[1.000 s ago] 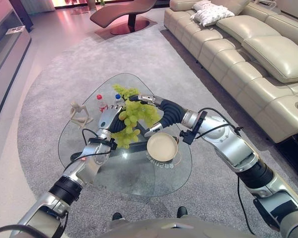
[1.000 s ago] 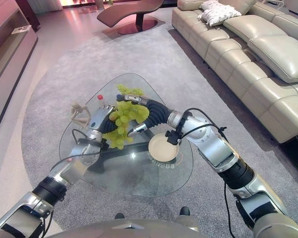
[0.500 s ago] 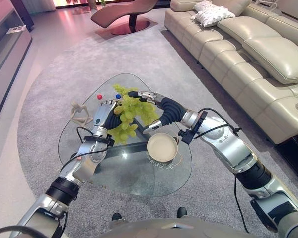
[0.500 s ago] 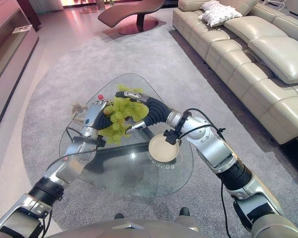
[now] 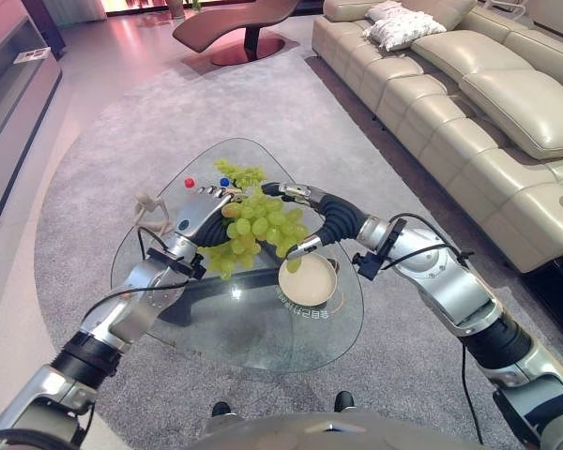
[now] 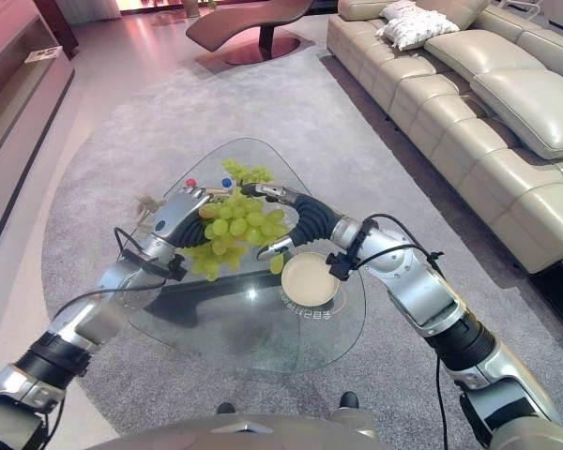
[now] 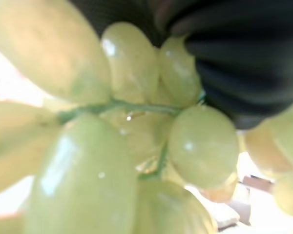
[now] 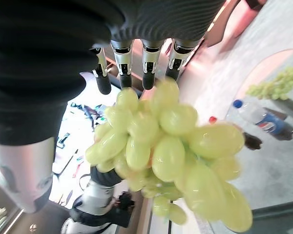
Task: Pick up fruits into the plate
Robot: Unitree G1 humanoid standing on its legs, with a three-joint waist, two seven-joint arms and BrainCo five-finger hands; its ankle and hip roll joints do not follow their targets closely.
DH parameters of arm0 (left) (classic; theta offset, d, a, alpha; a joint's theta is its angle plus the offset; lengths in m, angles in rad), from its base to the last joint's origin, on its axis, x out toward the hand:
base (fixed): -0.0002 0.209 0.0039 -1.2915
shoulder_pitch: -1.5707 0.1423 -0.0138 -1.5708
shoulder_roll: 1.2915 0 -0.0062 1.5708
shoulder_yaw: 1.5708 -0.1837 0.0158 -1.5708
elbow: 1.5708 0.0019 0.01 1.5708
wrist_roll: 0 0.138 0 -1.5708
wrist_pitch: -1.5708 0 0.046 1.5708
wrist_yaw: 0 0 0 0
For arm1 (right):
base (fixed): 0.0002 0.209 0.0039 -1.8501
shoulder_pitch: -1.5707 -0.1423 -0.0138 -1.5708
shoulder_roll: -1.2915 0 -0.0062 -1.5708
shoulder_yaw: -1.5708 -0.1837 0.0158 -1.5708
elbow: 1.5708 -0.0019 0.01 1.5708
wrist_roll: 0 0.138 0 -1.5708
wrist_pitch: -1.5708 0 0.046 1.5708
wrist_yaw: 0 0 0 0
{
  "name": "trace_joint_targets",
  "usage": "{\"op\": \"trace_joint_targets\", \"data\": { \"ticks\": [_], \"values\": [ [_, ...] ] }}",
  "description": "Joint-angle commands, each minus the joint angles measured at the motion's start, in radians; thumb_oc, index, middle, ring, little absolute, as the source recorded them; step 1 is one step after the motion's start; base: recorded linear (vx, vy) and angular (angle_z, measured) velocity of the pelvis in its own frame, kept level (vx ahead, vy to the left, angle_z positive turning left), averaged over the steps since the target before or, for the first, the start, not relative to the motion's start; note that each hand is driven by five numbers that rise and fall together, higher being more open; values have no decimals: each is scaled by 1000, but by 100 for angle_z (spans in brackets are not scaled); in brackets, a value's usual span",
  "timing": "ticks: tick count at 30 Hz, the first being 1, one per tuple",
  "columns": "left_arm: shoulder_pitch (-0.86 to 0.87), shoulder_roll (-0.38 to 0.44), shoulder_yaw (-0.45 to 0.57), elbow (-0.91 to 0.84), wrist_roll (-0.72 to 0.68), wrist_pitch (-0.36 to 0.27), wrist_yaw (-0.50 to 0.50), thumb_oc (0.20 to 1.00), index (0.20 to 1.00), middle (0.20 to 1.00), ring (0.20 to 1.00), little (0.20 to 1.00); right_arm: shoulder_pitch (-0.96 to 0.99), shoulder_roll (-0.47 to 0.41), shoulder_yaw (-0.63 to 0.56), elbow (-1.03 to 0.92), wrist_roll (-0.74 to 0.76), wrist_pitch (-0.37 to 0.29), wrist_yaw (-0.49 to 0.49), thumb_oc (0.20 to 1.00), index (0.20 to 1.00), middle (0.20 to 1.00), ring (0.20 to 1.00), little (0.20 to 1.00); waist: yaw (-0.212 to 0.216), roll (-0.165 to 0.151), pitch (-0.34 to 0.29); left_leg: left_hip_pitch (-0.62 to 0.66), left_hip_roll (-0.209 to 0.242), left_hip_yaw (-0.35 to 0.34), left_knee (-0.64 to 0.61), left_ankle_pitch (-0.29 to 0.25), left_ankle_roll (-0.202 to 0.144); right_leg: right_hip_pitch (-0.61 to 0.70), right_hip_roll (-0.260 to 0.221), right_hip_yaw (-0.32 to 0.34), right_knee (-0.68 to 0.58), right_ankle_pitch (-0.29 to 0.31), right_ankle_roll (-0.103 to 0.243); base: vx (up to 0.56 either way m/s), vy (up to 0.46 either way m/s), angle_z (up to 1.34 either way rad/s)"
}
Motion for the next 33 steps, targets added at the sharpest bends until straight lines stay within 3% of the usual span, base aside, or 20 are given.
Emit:
{"op": "trace_joint_targets", "data": {
  "ticks": [1,9,18,19,21,24,27,33],
  "values": [
    [-66,59,50,-75,13,-55,22,200,200,200,200,200,-28,-14,-38,-54,42,-84,-23,1000,1000,1000,1000,1000,8,-15,-23,-18,-18,-21,38,-99,29,22,-71,-27,57,-68,48,0,0,0],
    [-67,72,42,-80,11,-42,43,200,200,200,200,200,-34,-25,-46,-49,52,-79,-31,1000,1000,1000,1000,1000,8,-14,-23,-18,-21,-23,36,-100,31,22,-71,-27,56,-70,48,0,0,0],
    [-74,51,38,-100,88,-18,99,200,200,200,200,200,-25,7,-29,-36,180,13,-52,1000,1000,1000,1000,1000,13,-21,-26,-17,-18,-21,37,-100,29,25,-76,-39,53,-66,49,0,0,0],
    [-81,44,28,-109,109,17,126,200,200,200,200,200,-23,25,-15,-22,249,62,-68,1000,1000,1000,1000,1000,15,-22,-24,-17,-16,-22,38,-101,28,26,-76,-41,54,-68,48,0,0,0],
    [-84,38,27,-113,116,37,131,200,200,200,200,200,-19,35,-9,-14,295,78,-88,1000,1000,1000,1000,1000,16,-23,-24,-17,-15,-22,39,-101,27,26,-77,-42,55,-68,48,0,0,0],
    [-89,14,35,-125,118,117,147,200,200,200,200,200,4,93,-4,29,403,90,-171,1000,1000,1000,1000,1000,22,-23,-25,-15,-14,-24,38,-101,27,32,-76,-50,54,-70,47,0,0,0],
    [-99,-10,53,-158,118,204,103,200,200,200,200,200,10,146,-13,52,406,62,-252,1000,1000,1000,1000,1000,27,-20,-28,-16,-15,-33,37,-98,25,35,-74,-56,53,-71,46,0,0,0],
    [-128,-2,70,-156,116,293,40,200,200,200,200,200,-1,189,-27,46,362,53,-299,1000,1000,1000,1000,1000,31,-12,-31,-17,-17,-36,35,-95,23,35,-76,-66,55,-70,47,-11,7,5]
  ]
}}
